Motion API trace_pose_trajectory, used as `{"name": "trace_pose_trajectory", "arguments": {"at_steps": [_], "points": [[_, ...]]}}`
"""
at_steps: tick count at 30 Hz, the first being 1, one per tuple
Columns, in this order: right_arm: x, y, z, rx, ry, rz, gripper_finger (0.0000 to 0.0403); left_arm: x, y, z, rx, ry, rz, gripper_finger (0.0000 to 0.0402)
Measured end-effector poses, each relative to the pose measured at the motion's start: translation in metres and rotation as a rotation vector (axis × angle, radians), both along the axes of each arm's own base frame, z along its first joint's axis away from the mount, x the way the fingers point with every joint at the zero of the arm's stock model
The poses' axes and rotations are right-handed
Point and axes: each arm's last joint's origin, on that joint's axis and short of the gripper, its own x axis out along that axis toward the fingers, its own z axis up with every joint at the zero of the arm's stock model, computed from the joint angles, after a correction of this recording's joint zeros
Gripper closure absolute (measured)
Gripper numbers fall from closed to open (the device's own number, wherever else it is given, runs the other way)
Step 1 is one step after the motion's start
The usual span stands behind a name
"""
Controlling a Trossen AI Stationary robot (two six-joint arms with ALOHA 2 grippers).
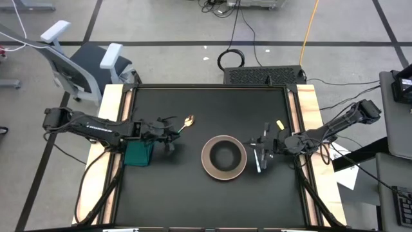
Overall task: Set table place
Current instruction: Put the blue spoon into the black bowl
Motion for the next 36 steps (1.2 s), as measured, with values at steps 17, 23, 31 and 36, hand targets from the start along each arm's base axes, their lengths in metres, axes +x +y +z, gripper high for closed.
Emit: {"name": "trace_pose_trajectory", "arguments": {"at_steps": [17, 23, 31, 36], "points": [[-0.002, 0.002, -0.001, 0.001, 0.010, 0.012, 0.0403, -0.001, 0.028, 0.003, -0.175, 0.107, 0.106, 0.0344], [-0.002, 0.002, -0.001, 0.001, 0.011, 0.012, 0.0403, -0.003, 0.033, 0.003, -0.229, 0.136, 0.112, 0.0344], [-0.002, 0.002, -0.001, 0.000, 0.011, 0.012, 0.0403, 0.021, 0.039, 0.022, -0.183, 0.259, 0.086, 0.0344], [-0.002, 0.002, -0.001, -0.001, 0.013, 0.013, 0.0403, 0.038, 0.044, 0.024, -0.182, 0.434, 0.108, 0.0344]]}}
